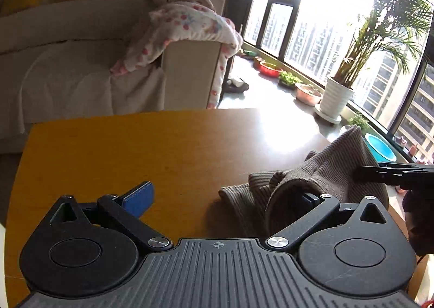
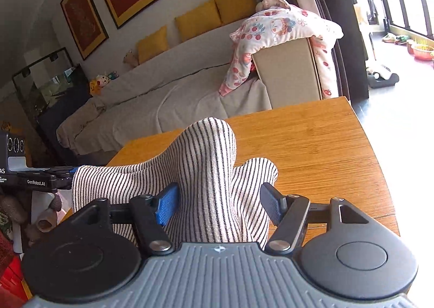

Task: Fold clothes
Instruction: 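Lift the sweater with both tools and fold it over toward the other tool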

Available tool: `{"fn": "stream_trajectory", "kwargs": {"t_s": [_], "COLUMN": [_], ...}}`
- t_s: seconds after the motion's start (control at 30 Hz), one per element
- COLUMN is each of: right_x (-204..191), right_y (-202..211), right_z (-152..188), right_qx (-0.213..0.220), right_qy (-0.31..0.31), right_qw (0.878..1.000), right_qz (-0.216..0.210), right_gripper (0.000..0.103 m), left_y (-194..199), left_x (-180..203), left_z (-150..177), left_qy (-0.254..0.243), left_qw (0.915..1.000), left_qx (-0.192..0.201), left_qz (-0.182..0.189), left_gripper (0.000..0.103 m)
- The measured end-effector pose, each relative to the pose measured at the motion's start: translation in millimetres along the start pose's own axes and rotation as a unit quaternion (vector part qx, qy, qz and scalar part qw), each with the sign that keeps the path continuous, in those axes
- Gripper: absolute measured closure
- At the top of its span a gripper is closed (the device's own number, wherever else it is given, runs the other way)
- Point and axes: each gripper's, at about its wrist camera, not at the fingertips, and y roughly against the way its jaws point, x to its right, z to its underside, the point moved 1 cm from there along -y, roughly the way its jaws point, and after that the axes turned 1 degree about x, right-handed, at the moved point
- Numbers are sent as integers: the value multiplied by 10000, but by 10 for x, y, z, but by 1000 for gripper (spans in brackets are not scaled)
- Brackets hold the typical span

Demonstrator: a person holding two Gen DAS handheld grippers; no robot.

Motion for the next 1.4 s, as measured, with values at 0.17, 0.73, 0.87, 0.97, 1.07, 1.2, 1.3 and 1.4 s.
{"fn": "stream_trajectory", "kwargs": {"t_s": [0.17, 0.73, 0.87, 0.97, 1.07, 1.2, 1.3, 1.4], "right_x": [-57, -105, -170, -218, -267, -226, -89, 4], "right_y": [-5, -31, 142, 272, 402, 169, -185, -330], "right_z": [16, 179, 64, -23, -110, -271, -215, -145], "right_qx": [76, -69, 80, 191, 303, 239, -72, -115], "right_qy": [181, -46, 59, 138, 218, 493, 549, 472], "right_qw": [9998, 9998, 9991, 9980, 9964, 9977, 9983, 9983], "right_qz": [102, -196, -421, -589, -757, -394, 162, 331], "right_gripper": [38, 68, 73, 75, 75, 75, 72, 69], "left_y": [182, -392, -247, -64, 123, 133, 11, -21], "left_x": [-120, 596, 675, 754, 778, 652, 459, 274], "left_z": [156, 480, 566, 571, 475, 348, 344, 334], "left_qy": [458, 159, 185, 84, 32, 28, 97, 30], "left_qw": [9884, 9814, 9745, 9670, 9620, 9701, 9857, 9946], "left_qx": [-141, -633, -799, -764, -529, -293, -373, -514], "left_qz": [1438, 1806, 2091, 2429, 2679, 2409, 1641, 904], "left_gripper": [0, 33, 52, 60, 60, 58, 58, 56]}}
